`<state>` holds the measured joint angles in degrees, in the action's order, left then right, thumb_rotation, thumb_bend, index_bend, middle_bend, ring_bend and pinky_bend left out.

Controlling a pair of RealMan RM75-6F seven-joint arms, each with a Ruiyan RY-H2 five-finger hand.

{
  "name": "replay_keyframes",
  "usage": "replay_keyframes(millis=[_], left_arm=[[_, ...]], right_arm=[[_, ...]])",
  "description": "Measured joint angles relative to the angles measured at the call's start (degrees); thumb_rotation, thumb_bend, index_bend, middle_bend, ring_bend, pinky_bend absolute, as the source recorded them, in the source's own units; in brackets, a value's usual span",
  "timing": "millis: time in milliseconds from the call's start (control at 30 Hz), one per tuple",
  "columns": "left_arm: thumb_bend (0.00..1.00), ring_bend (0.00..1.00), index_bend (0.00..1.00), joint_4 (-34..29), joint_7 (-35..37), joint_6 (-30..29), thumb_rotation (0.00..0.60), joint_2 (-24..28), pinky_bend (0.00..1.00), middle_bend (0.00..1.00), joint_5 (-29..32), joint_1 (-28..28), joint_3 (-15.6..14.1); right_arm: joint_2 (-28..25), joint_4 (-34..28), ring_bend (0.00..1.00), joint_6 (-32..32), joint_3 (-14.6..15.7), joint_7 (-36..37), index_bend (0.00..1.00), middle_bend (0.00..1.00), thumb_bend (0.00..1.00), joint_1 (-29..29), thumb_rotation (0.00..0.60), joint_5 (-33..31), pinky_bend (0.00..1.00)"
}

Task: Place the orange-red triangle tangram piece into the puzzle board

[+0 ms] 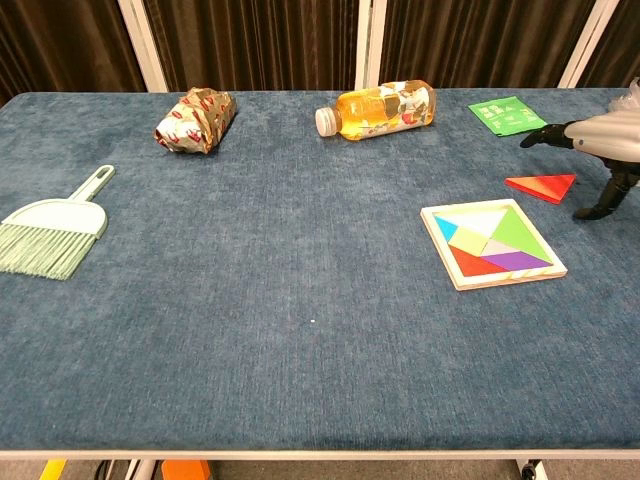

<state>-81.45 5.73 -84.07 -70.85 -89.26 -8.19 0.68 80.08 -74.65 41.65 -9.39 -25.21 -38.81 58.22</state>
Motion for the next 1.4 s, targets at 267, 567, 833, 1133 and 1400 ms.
replay_keyframes(millis=[267,567,833,1133,1400], left_arm=[[0.0,0.05,0.16,0.9,1.1,0.0,0.6,-0.1,0.17,0.12,0.1,0.1,-0.1],[0.0,0.05,0.16,1.1,1.5,0.3,0.6,-0.2,0.17,0.12,-0.1,0.1,-0.3],[0.0,0.05,0.16,0.8,1.4,-0.2,0.6,0.0,0.17,0.12,-0.5,0.1,-0.3],[0.0,0.05,0.16,1.0,1.2,0.2,0.6,-0.2,0.17,0.12,-0.3,0.1,-0.4],[0.0,0.05,0.16,1.3,1.6,0.1,0.6,-0.3,0.17,0.12,-0.3,0.2,-0.5]], right_arm=[[1.4,1.5,0.0,-0.7,0.3,-0.1,0.17,0.0,0.15,-1.8,0.6,-3.1,0.0],[2.0,2.5,0.0,-0.6,1.3,-0.5,0.28,0.0,0.18,-3.0,0.6,-5.5,0.0],[1.6,1.9,0.0,0.2,2.0,-0.7,0.32,0.0,0.19,-3.5,0.6,-6.6,0.0],[1.7,2.2,0.0,0.7,2.8,-0.8,0.37,0.0,0.2,-3.9,0.6,-7.4,0.0],[1.5,1.9,0.0,1.7,3.1,0.2,0.43,0.0,0.21,-3.9,0.6,-7.0,0.0]])
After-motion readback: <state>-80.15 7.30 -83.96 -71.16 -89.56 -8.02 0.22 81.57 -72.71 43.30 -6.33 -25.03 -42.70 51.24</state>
